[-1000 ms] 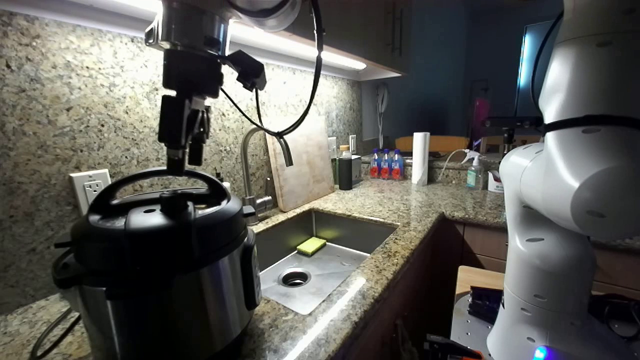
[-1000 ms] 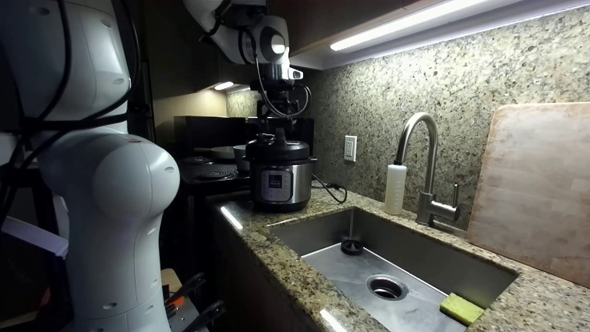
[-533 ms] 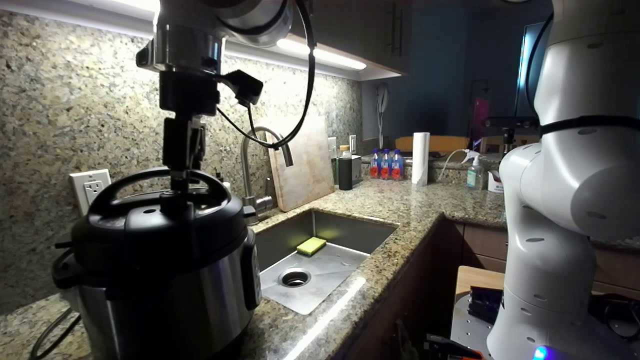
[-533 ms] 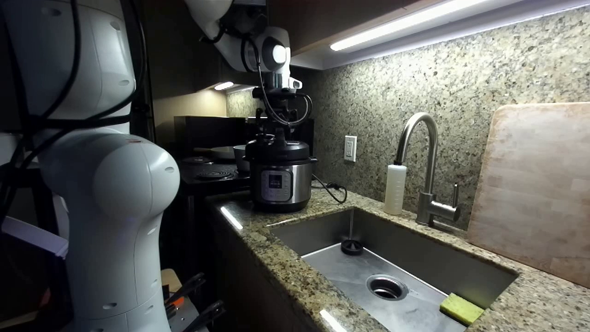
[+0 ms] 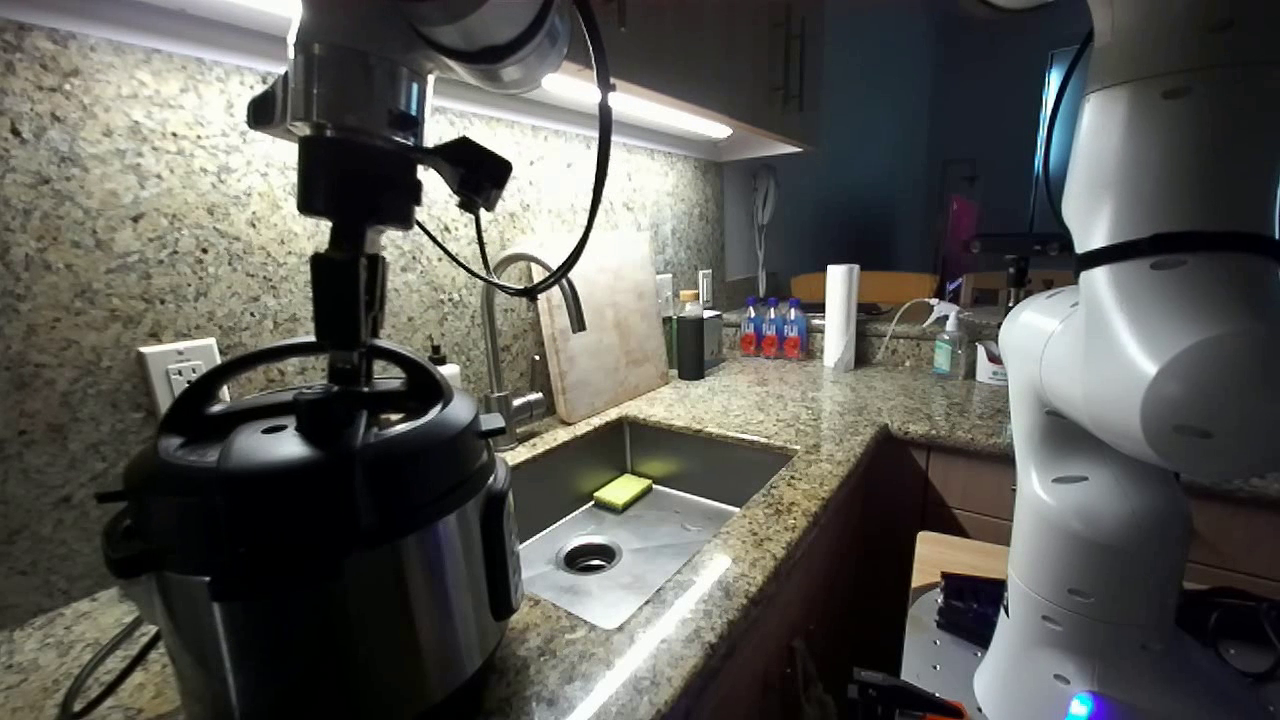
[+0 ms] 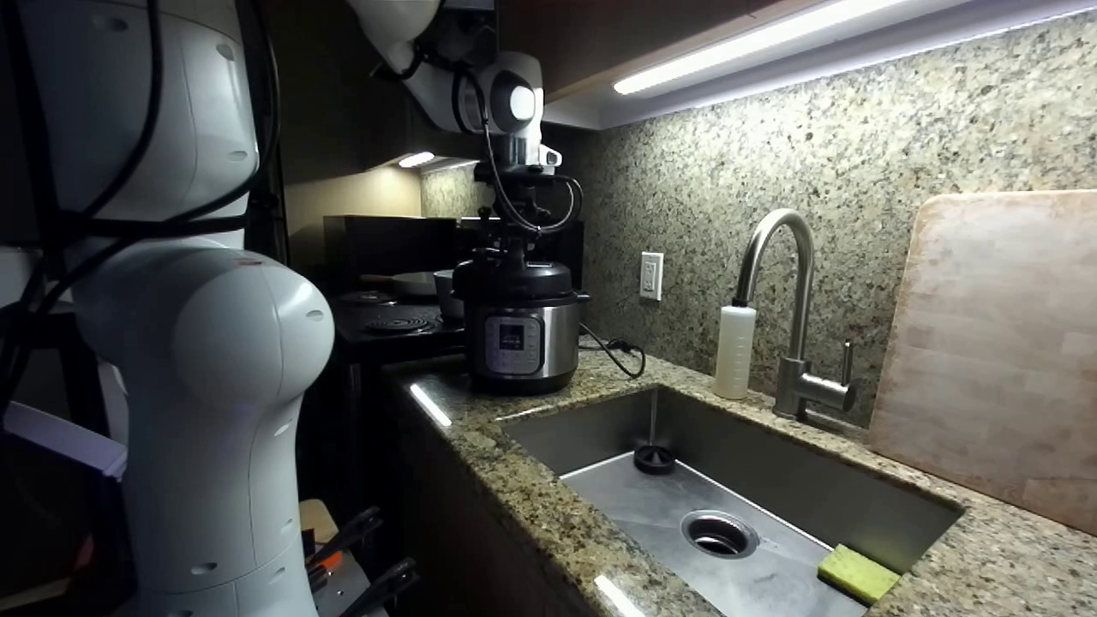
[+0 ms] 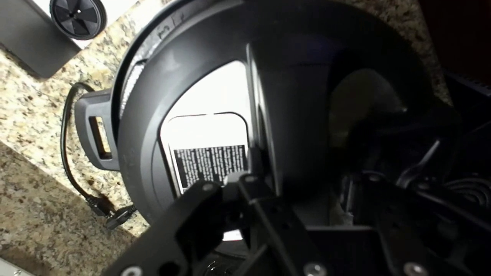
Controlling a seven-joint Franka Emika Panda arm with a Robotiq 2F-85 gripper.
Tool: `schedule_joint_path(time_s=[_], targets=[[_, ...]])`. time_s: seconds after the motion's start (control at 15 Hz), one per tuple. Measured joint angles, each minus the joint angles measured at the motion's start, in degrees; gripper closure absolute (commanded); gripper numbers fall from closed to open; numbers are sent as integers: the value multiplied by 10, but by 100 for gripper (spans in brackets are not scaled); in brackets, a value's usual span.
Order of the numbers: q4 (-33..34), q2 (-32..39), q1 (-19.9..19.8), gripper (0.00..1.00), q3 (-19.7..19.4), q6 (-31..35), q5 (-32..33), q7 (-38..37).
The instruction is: Pick up an object and place it in the sink
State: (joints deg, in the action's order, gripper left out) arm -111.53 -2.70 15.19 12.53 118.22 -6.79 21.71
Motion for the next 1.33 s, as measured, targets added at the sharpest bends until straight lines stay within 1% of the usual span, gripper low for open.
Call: schedule_joint_path(time_s=[0.07,0.13,0.73,1.13,1.33], targets=[[2,1,-1,88,-1,0,0,5],[4,2,-1,84,-2,-1,0,7],[5,-1,0,84,-1,1,-1,14],[10,-31,0,85,-1,3,-13,24],[16,-54,5,85,0,3,-38,27]])
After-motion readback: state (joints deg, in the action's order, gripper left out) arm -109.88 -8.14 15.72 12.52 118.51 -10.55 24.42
